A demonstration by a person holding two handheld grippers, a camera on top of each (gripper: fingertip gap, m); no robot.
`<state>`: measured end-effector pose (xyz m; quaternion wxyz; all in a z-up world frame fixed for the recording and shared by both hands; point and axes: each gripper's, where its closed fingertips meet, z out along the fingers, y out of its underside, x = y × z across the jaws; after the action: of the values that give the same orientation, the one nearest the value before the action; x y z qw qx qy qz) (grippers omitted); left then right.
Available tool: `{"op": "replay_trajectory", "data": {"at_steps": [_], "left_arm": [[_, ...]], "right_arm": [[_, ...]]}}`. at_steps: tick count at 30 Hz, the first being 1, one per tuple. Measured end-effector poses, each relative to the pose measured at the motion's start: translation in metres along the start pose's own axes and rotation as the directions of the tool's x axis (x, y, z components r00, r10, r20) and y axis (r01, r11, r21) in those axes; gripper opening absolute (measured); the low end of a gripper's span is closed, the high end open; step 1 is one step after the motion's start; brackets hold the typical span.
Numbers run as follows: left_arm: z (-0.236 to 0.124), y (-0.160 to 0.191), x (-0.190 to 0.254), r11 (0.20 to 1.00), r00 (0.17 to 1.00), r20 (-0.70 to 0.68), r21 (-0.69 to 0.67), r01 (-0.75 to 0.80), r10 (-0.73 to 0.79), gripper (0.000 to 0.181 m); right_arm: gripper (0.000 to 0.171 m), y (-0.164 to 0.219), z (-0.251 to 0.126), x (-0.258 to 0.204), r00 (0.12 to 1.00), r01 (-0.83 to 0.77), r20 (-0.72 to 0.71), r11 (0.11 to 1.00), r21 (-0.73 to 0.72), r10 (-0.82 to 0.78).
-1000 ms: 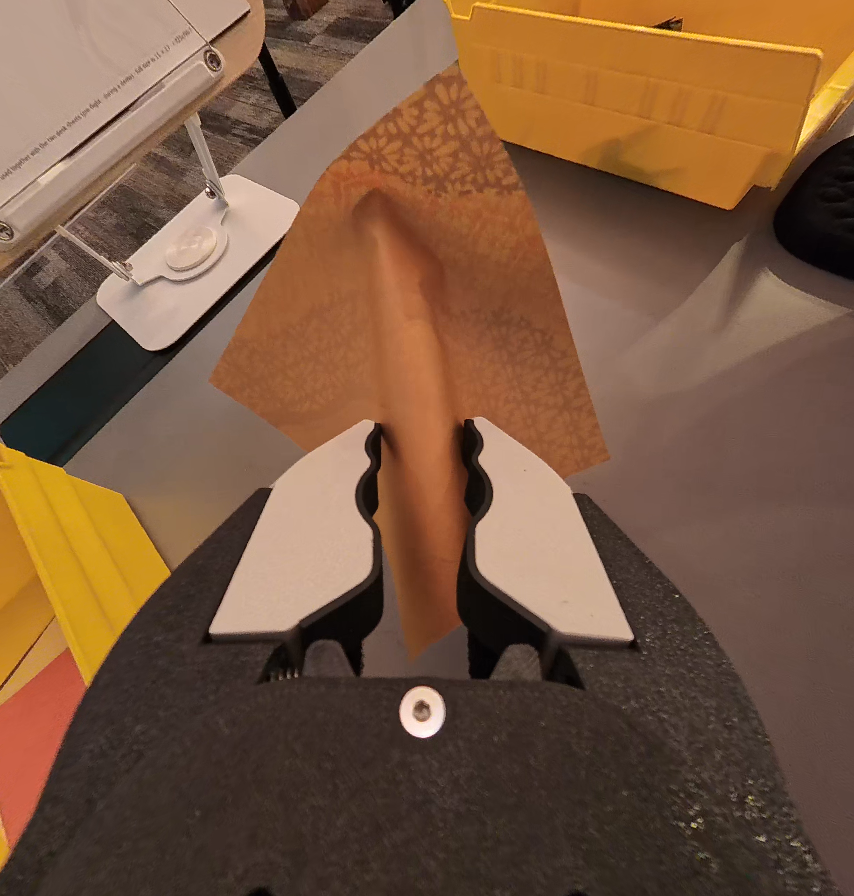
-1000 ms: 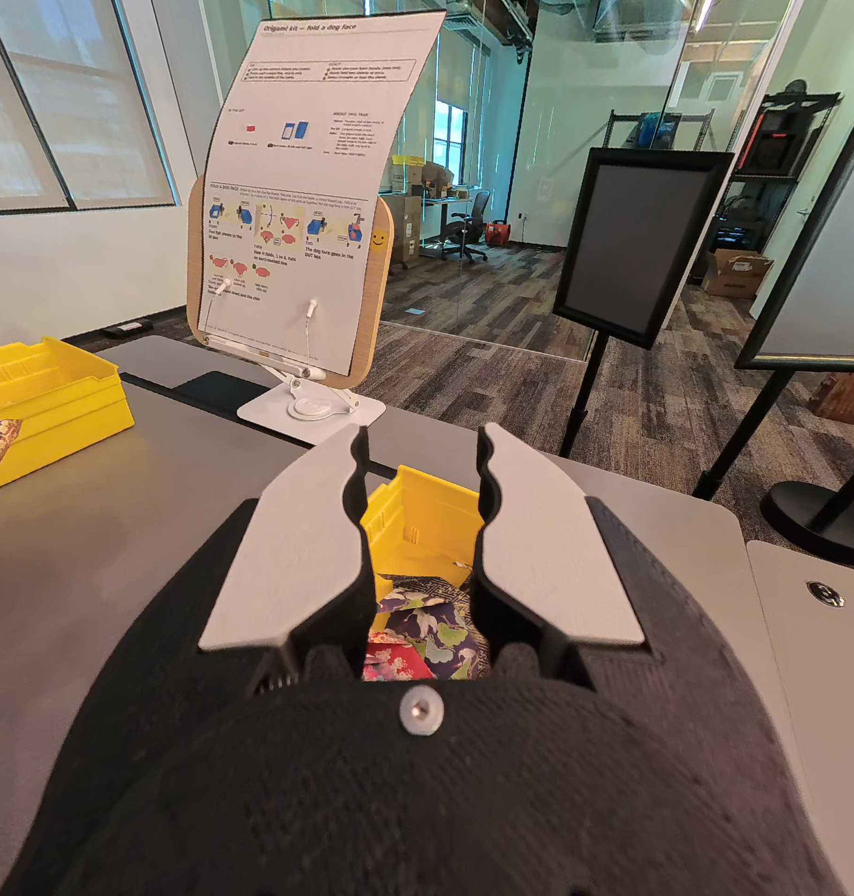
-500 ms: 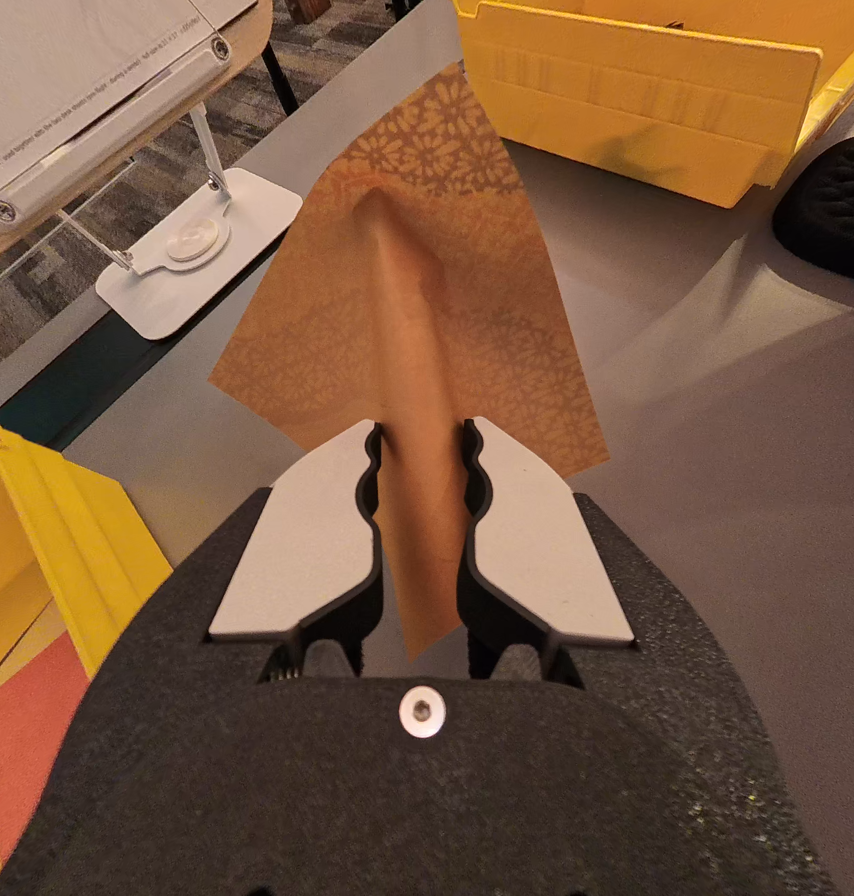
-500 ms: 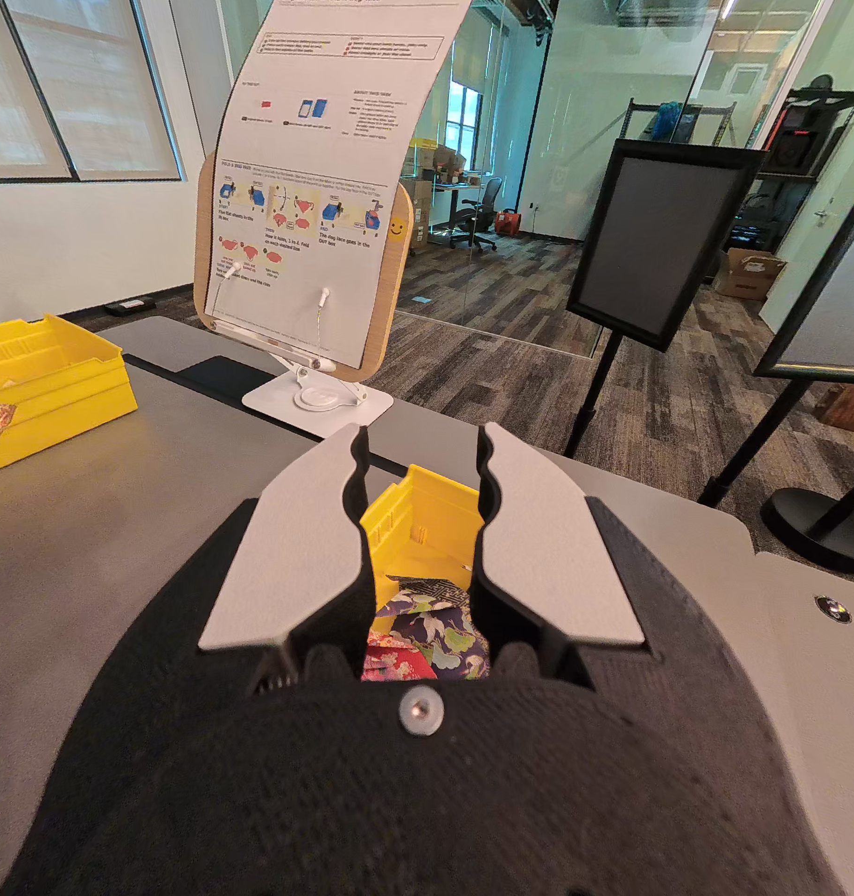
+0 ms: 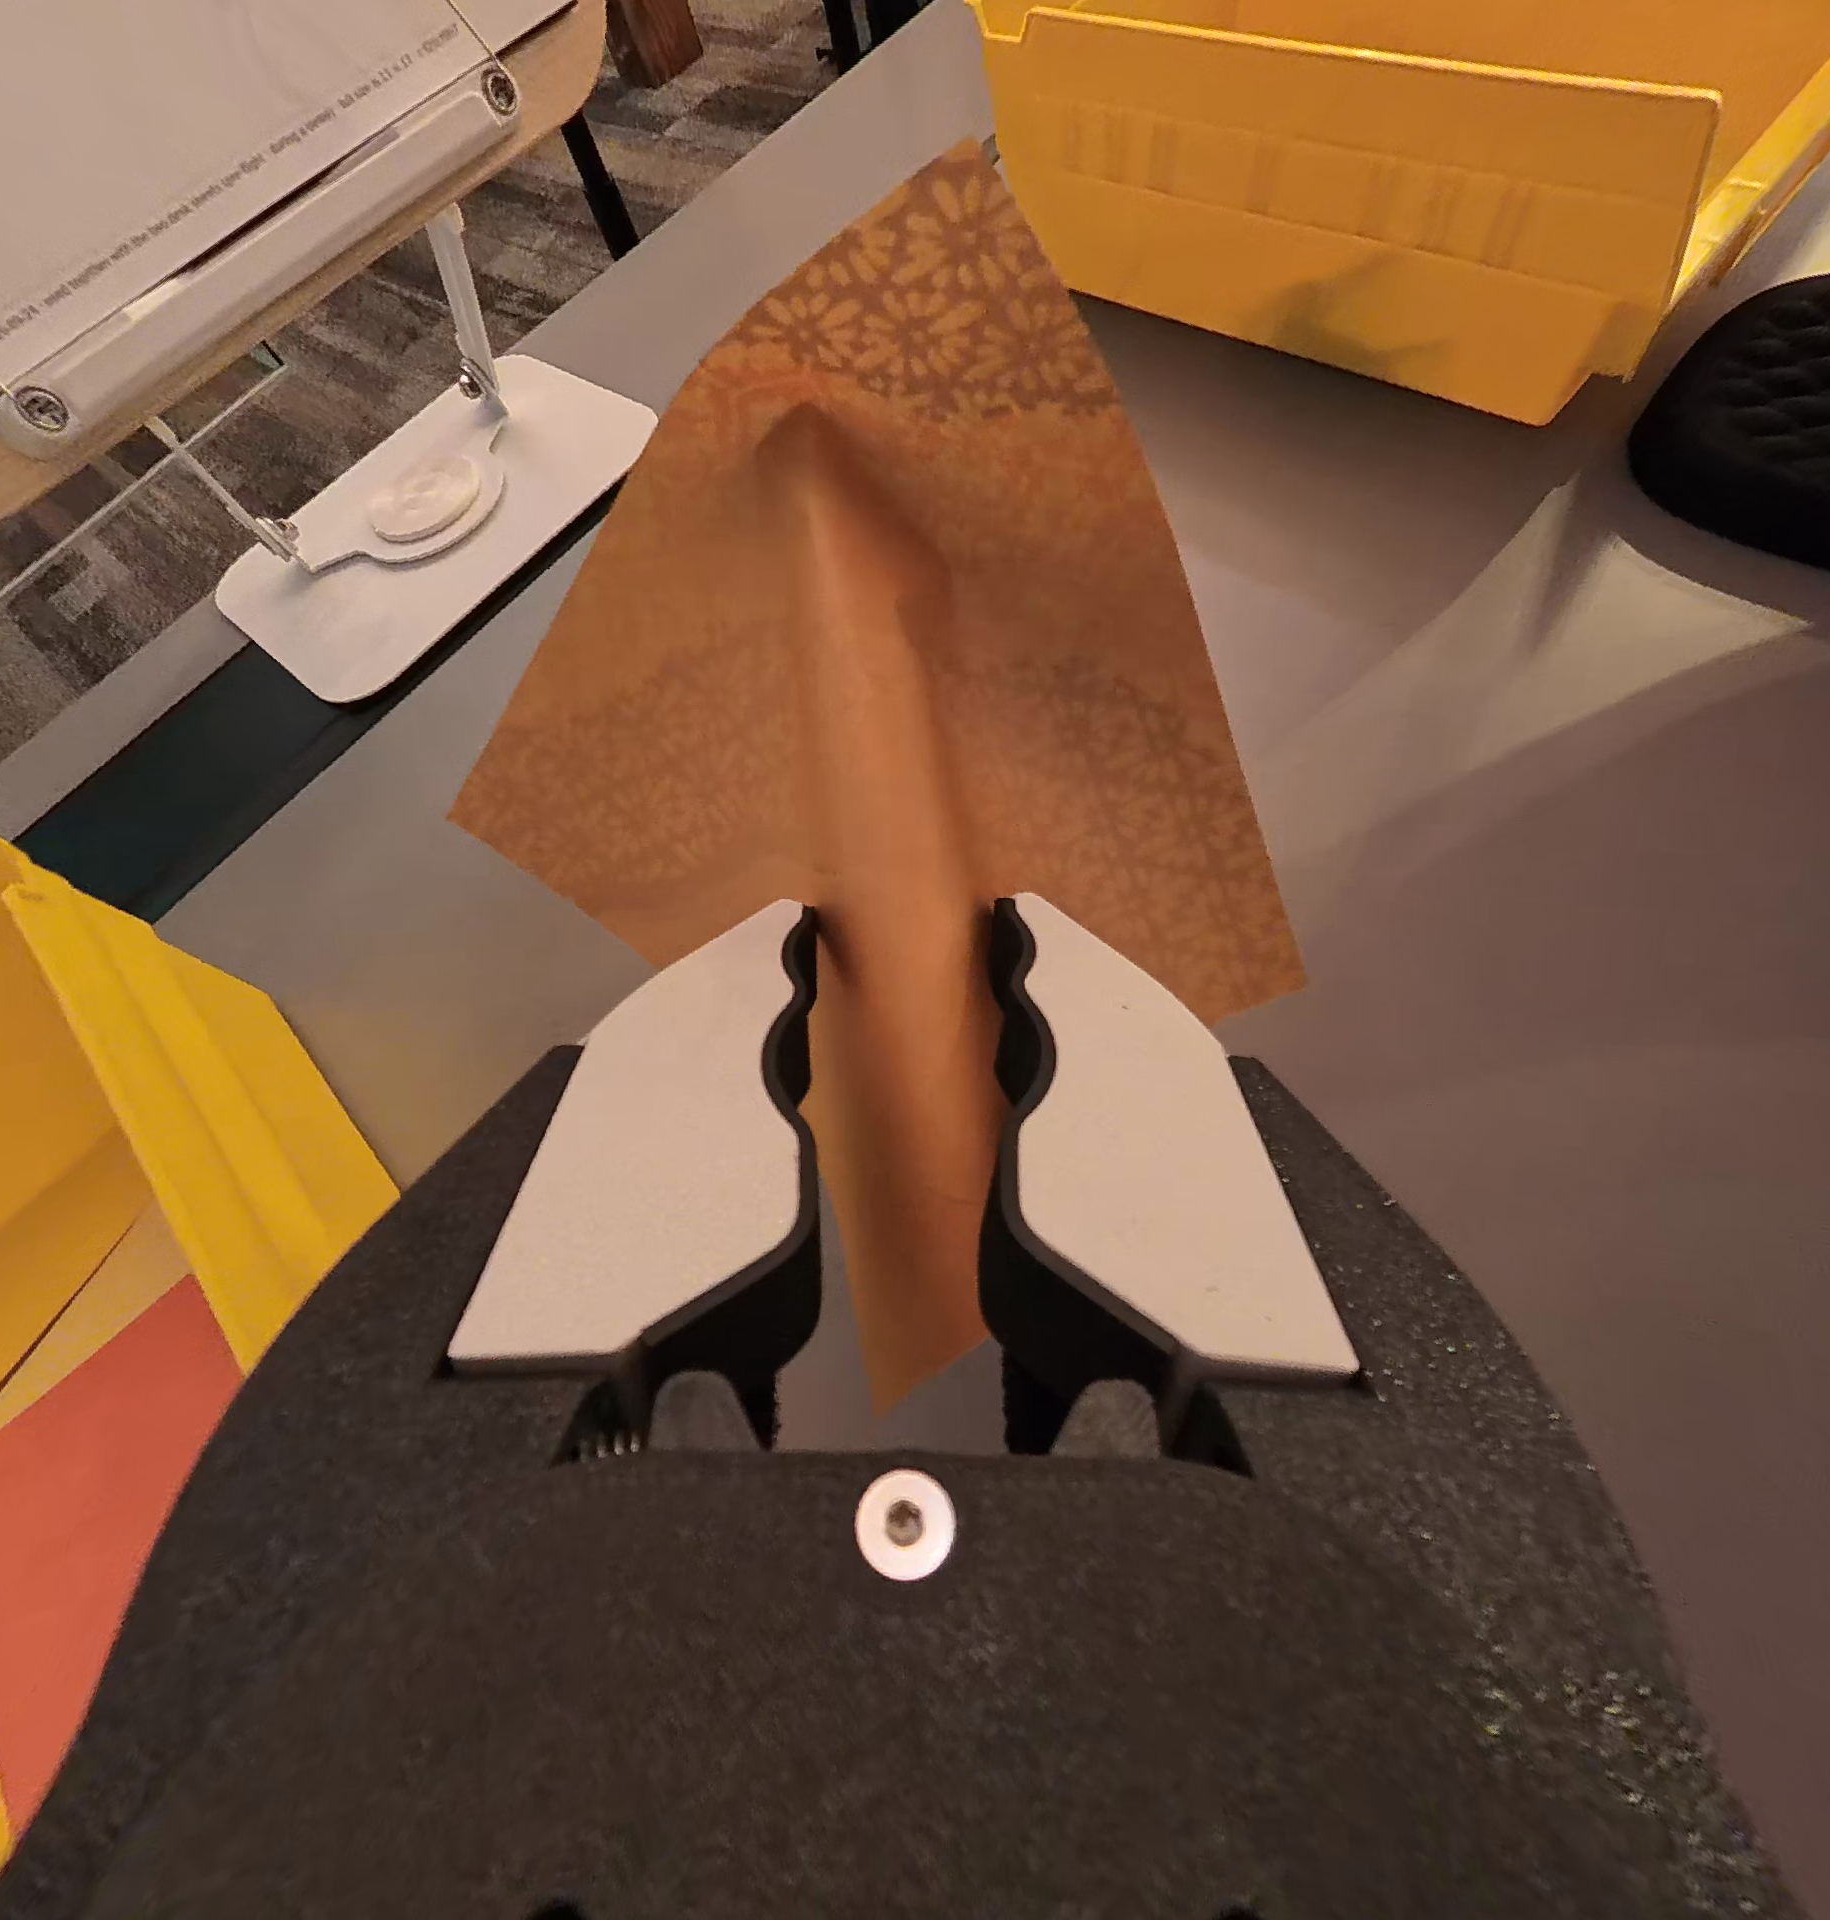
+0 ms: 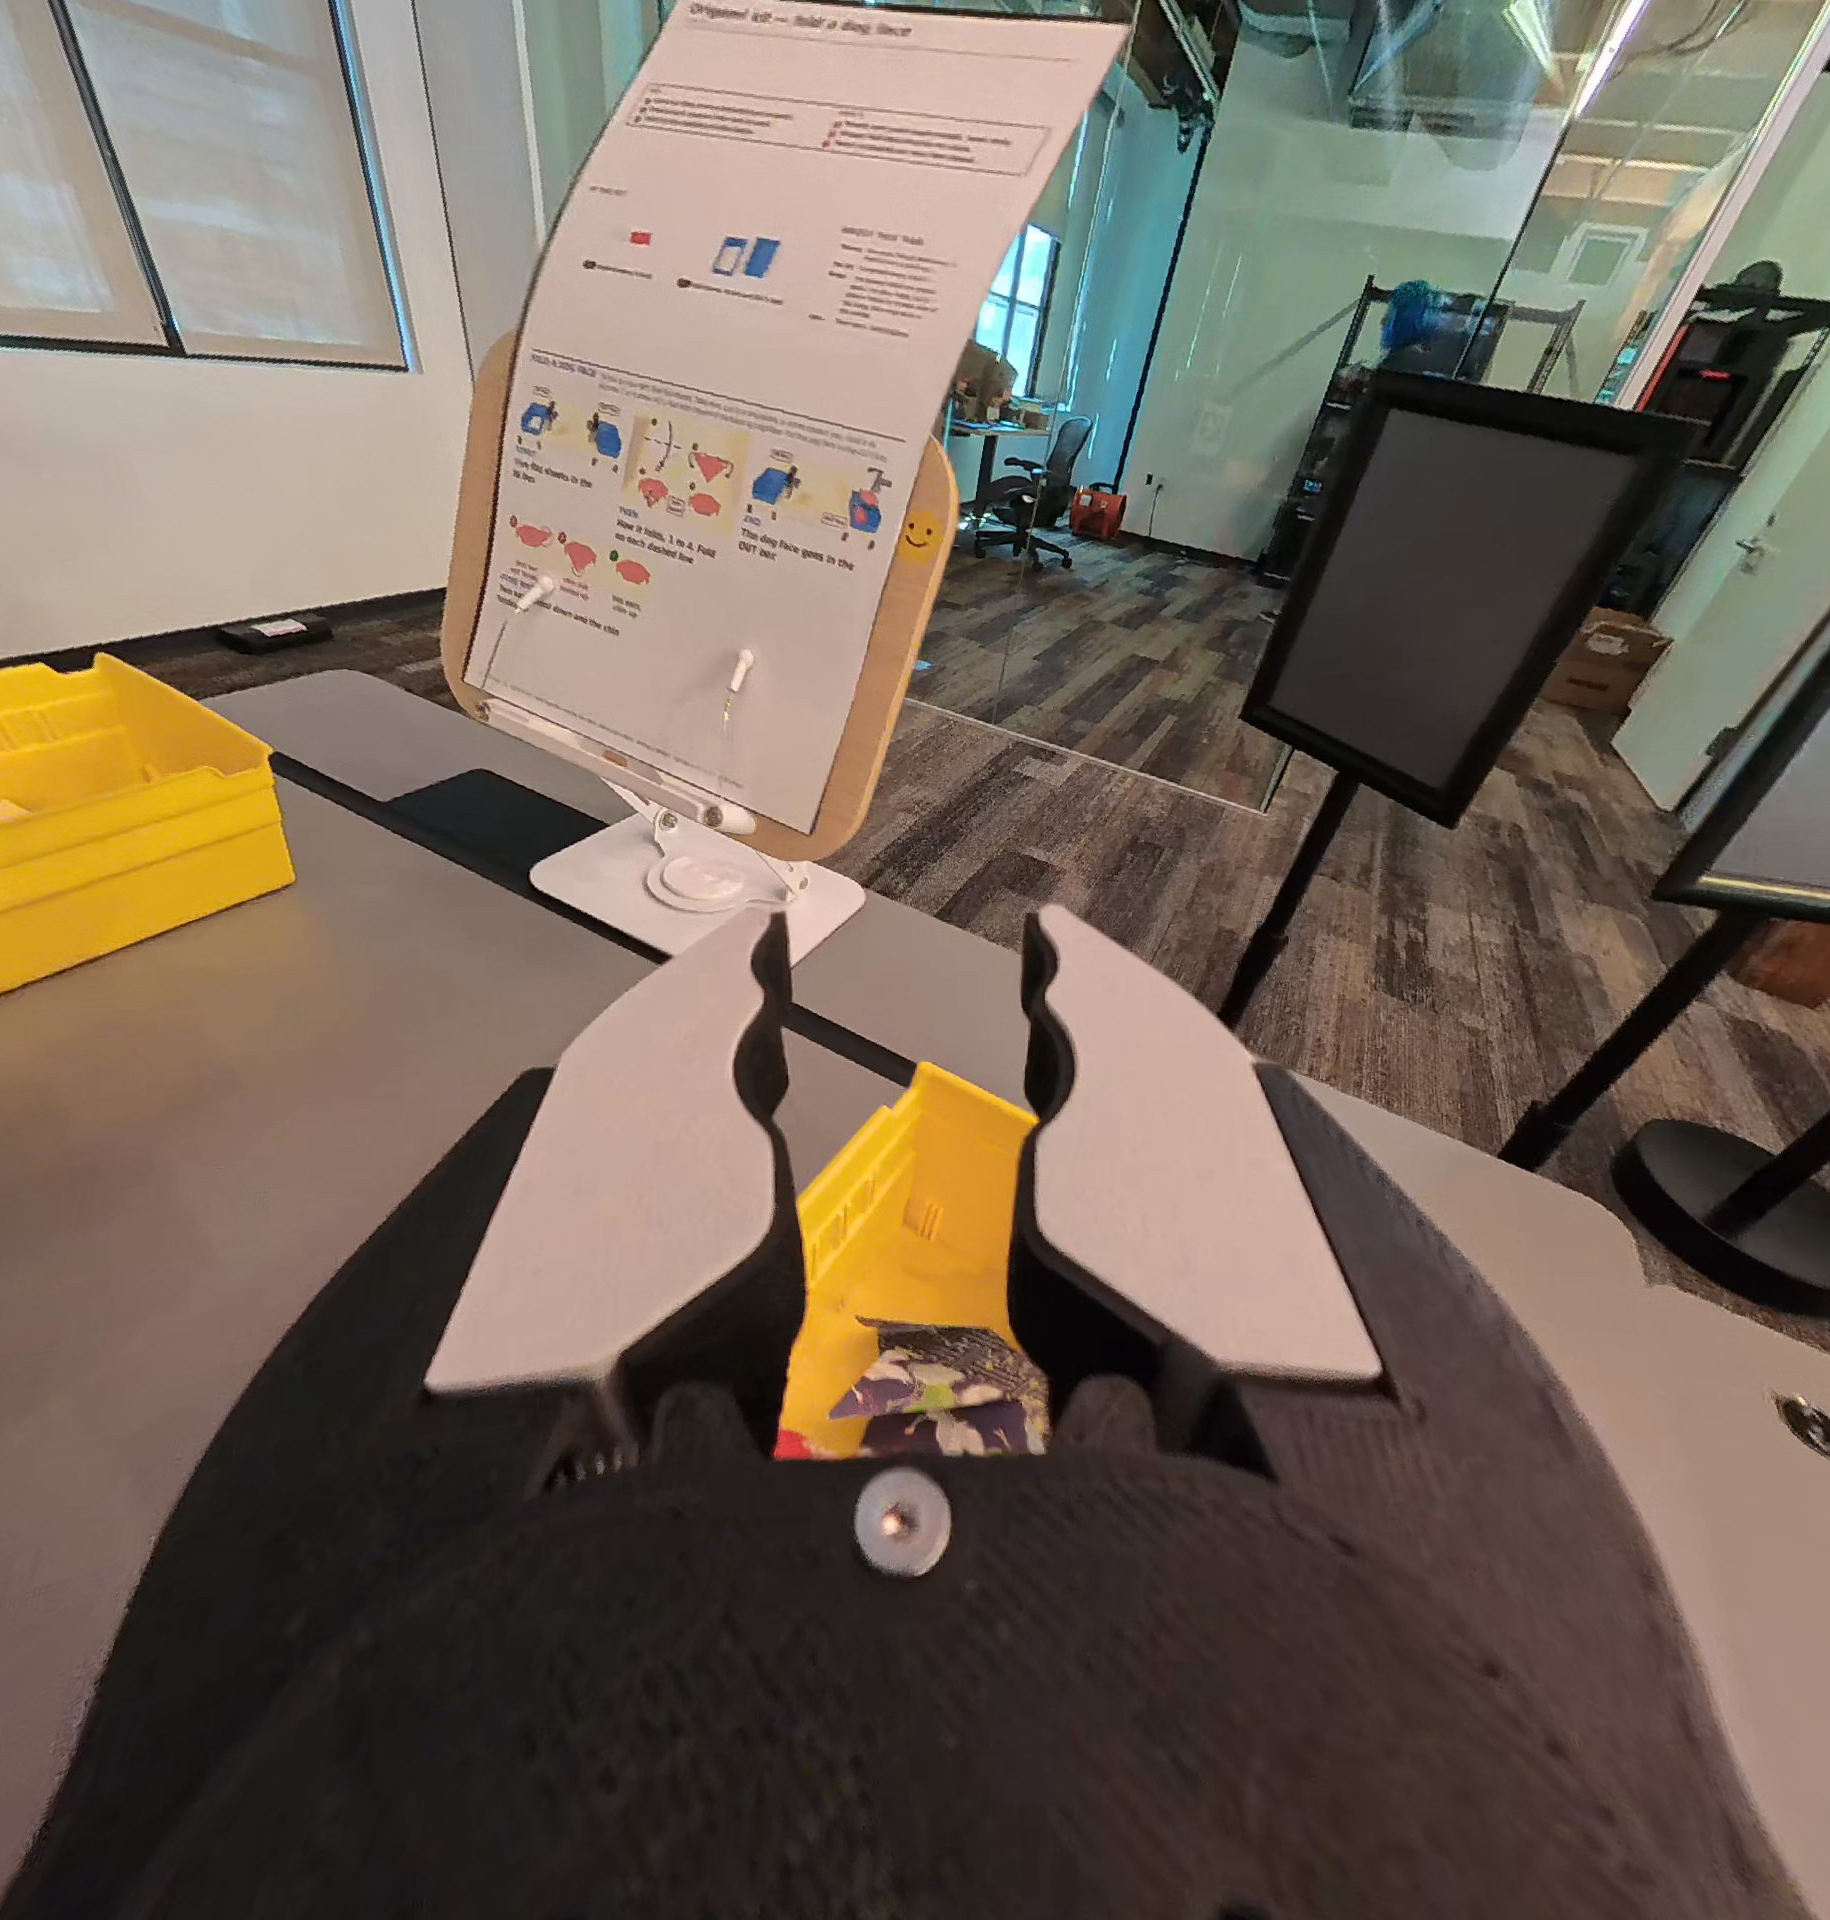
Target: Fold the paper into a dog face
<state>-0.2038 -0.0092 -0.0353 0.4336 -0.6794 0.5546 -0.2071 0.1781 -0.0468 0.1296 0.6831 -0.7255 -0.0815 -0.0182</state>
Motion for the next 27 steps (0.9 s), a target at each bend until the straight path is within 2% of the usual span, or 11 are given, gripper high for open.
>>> {"op": "replay_trajectory", "data": {"at_steps": [11, 27], "left_arm": [[0.006, 0.004, -0.01, 1.0, 1.0, -0.011, 0.023, -0.005, 0.006, 0.032], [-0.003, 0.011, -0.015, 0.999, 1.0, -0.011, 0.035, 0.015, -0.014, 0.032]], "right_arm": [[0.044, 0.01, 0.031, -0.023, 0.997, 0.069, 0.021, 0.996, -0.057, -0.068], [0.044, 0.019, 0.052, -0.057, 0.99, 0.092, 0.114, 0.99, -0.106, -0.08]]}}
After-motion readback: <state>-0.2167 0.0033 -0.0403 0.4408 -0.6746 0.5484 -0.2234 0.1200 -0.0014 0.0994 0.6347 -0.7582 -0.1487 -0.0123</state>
